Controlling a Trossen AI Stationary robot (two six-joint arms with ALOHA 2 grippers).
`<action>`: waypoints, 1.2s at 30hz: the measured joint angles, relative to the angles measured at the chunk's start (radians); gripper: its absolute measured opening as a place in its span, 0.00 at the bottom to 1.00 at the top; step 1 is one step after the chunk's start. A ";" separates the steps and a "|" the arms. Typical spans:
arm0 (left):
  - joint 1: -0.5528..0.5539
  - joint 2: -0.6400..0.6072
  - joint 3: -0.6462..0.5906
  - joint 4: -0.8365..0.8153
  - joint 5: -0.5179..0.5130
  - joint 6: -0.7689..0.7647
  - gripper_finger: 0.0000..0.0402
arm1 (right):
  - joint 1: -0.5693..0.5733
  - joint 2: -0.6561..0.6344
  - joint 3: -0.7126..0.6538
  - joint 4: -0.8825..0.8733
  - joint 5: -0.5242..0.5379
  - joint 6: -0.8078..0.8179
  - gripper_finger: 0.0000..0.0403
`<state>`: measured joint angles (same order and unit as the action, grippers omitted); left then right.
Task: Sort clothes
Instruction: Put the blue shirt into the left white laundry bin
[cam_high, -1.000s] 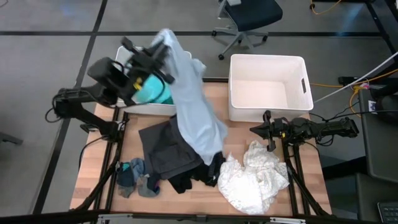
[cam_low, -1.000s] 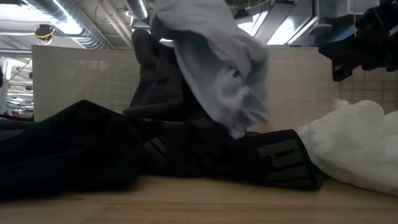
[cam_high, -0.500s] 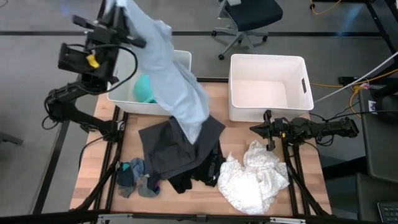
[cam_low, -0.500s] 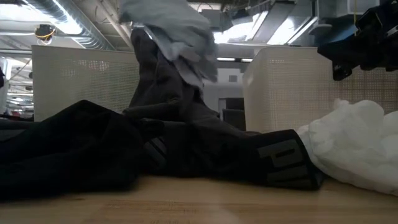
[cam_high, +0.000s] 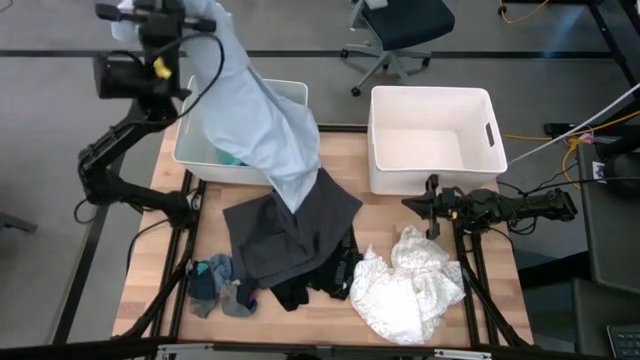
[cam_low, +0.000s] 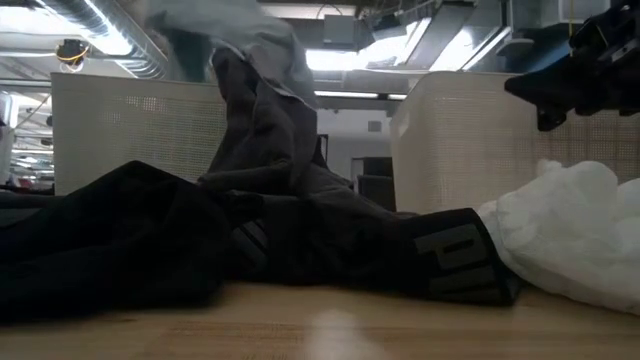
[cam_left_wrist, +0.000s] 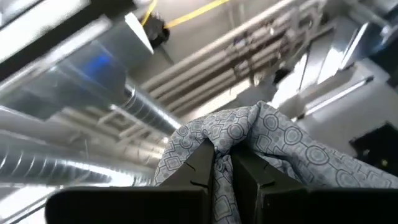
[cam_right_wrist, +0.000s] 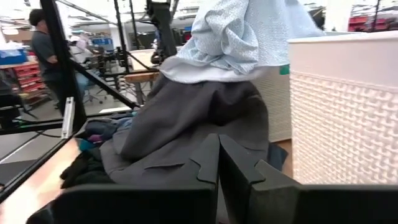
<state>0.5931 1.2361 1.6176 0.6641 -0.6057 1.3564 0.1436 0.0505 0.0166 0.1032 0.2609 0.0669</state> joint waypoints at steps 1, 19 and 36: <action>0.027 0.005 0.000 -0.029 0.000 -0.029 0.05 | 0.000 0.000 0.000 0.000 0.010 0.000 0.03; 0.260 0.127 0.000 -0.937 -0.023 -0.654 0.05 | 0.000 0.000 0.000 -0.002 0.087 -0.024 0.03; 0.207 0.154 -0.076 -1.501 0.425 -1.173 0.05 | 0.000 0.000 0.000 0.000 0.106 -0.050 0.03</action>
<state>0.8001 1.3903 1.5419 -0.8372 -0.1803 0.1839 0.1436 0.0505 0.0166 0.1036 0.3668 0.0170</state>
